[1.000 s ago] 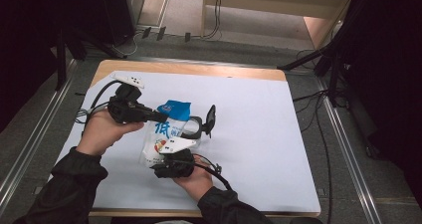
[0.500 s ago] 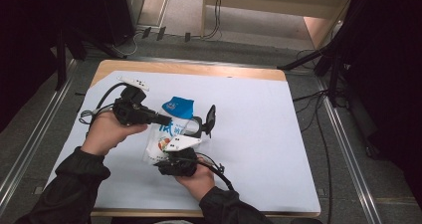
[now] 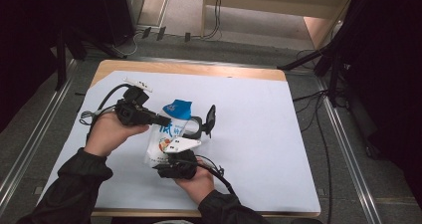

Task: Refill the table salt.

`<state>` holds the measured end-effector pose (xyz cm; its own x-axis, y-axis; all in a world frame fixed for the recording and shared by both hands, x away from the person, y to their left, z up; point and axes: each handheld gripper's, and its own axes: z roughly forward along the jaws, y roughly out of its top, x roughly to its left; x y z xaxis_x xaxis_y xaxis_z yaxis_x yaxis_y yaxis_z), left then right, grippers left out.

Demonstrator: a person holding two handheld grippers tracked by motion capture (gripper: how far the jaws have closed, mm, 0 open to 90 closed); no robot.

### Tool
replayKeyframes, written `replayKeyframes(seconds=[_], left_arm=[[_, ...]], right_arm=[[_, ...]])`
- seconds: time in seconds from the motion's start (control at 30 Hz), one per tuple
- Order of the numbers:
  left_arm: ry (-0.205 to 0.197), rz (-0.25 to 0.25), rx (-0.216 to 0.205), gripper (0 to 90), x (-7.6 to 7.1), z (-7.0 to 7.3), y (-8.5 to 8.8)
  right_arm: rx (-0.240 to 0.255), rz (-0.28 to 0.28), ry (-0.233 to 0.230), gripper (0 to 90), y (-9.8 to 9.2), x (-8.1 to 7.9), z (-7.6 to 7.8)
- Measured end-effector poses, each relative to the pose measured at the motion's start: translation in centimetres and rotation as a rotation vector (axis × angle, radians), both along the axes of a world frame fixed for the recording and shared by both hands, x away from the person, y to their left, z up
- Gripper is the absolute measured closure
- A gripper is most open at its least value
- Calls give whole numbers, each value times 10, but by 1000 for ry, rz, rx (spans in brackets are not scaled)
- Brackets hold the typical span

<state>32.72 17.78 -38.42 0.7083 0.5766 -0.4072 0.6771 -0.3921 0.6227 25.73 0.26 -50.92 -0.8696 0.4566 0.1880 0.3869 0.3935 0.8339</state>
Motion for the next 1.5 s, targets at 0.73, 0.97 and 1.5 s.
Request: replayKeyframes(seconds=[0.73,0.97,1.5], left_arm=[[-37,29,-31,900,13,-15,-13],[-41,42,-36,900,15,-18,-15],[-14,32,-39,874,15,-20,-16]], right_arm=[[41,12,107,538,-4,9,1],[40,21,116,532,-3,10,2],[69,18,135,558,-3,10,4]])
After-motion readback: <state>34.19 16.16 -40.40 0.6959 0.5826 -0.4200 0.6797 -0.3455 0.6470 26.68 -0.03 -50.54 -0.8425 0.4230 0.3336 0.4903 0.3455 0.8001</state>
